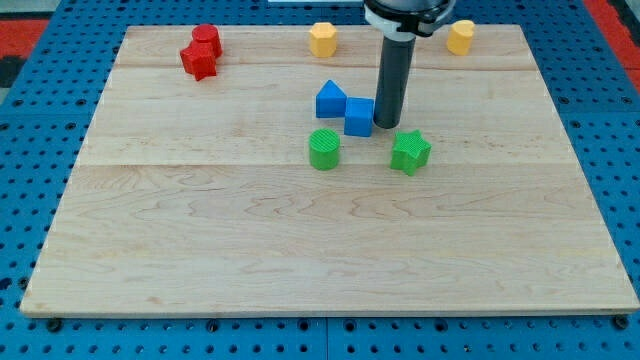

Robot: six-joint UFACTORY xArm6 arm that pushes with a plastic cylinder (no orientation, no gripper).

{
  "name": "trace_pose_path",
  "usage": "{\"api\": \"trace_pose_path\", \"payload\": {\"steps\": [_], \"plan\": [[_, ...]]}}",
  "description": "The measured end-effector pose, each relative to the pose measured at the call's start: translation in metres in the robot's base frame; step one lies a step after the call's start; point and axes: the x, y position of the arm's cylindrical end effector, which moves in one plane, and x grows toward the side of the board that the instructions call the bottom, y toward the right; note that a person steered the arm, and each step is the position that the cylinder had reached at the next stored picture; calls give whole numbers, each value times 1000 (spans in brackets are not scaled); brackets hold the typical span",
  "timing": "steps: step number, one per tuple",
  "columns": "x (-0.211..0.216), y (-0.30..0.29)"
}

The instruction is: Slide the yellow heart into the hexagon

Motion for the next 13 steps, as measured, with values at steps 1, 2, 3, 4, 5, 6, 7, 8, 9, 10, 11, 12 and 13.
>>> {"api": "trace_pose_path", "payload": {"steps": [1, 2, 3, 4, 5, 6, 7, 8, 9, 10, 11, 12, 13], "plan": [[8, 17], [-14, -31], [-18, -60], [-31, -28], [-49, 25], [-62, 29], [-81, 99], [-102, 182], [-127, 262], [-150, 259], [-171, 210], [-175, 144], [-175, 79]]}}
